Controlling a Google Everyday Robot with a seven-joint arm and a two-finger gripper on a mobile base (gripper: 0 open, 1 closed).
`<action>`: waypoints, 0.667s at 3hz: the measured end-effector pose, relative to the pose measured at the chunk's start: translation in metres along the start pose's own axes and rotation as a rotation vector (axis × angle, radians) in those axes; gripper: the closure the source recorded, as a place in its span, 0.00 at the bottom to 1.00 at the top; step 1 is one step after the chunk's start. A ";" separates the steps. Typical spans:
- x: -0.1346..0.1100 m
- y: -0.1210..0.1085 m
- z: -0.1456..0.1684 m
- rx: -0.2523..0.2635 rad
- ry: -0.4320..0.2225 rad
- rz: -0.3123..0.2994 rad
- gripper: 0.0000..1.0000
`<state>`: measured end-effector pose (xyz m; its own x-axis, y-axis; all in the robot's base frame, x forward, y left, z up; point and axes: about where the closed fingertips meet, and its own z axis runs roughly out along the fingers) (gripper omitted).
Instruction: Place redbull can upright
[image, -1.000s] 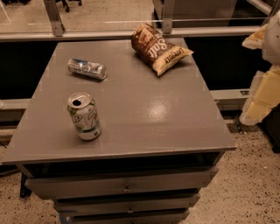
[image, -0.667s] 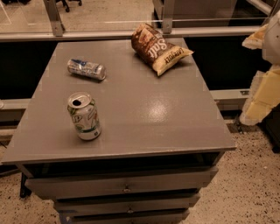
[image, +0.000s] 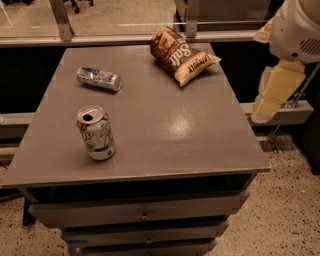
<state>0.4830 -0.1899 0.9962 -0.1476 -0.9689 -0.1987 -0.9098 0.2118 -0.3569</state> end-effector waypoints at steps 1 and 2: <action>-0.041 -0.027 0.033 -0.009 -0.031 -0.048 0.00; -0.088 -0.044 0.070 -0.036 -0.076 -0.062 0.00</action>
Offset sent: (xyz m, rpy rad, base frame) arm 0.1250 0.1448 -0.0544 0.1082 0.0356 0.1201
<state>0.5626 -0.1045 0.9658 -0.0622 -0.9672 -0.2462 -0.9298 0.1458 -0.3380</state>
